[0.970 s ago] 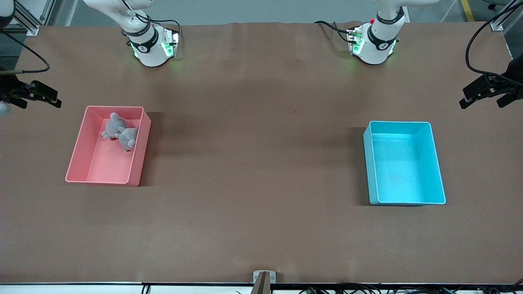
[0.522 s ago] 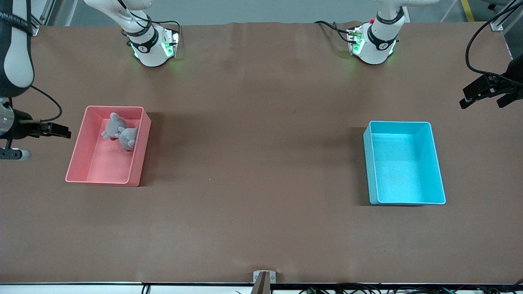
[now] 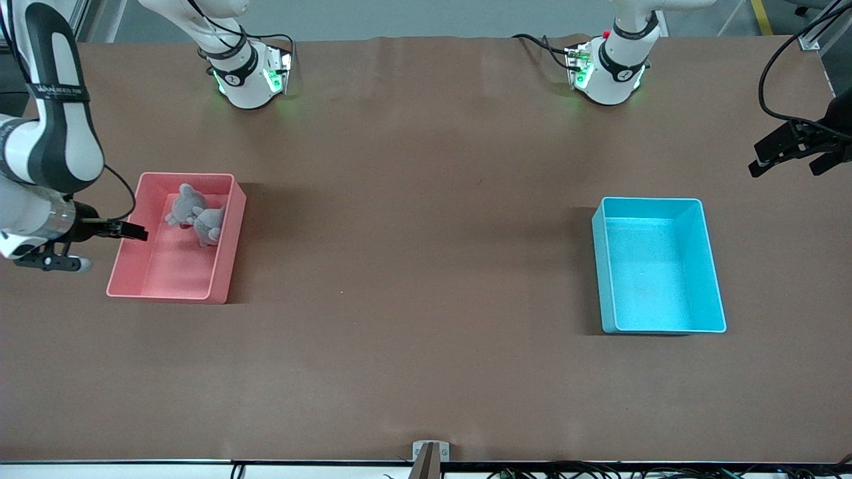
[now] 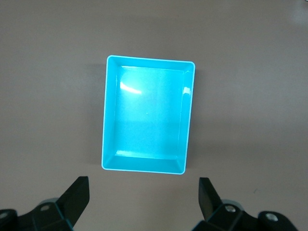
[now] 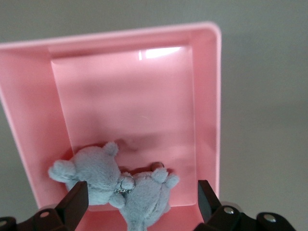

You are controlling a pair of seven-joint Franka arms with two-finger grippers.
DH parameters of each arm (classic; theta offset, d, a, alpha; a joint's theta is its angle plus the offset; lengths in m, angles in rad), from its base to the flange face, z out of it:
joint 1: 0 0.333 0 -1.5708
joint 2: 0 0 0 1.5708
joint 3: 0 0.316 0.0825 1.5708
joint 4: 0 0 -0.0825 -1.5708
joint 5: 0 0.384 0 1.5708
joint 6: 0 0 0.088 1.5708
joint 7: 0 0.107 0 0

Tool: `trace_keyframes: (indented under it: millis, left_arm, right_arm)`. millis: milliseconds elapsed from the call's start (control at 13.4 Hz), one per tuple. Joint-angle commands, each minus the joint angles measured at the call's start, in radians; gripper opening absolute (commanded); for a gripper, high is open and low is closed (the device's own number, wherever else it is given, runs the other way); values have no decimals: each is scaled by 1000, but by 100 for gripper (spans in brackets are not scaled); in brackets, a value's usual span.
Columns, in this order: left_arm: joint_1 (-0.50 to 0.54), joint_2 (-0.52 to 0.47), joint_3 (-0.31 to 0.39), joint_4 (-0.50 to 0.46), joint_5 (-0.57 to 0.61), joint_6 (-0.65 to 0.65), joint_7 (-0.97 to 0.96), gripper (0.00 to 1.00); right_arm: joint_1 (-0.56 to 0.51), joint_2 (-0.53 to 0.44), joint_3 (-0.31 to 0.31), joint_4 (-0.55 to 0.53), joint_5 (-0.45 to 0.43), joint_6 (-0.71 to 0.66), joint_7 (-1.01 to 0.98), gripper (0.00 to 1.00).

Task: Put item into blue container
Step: 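Reach the right gripper into the pink box and grasp a grey toy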

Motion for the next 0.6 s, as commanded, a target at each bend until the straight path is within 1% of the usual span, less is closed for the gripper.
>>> trace_keyframes:
  millis: [0,149,522]
  left_arm:
    - [8,1,-2,11,-4,-7,23,100]
    - [8,1,-2,13,-4,-7,23,100]
    - [8,1,-2,13,-4,-7,23,100]
  right_arm:
    - [-24,-85,14,-203,15,132,3,100]
    - [-24,-96,14,-300,17,233,1,100]
    - [-26,-85,12,-415,17,387,1,100]
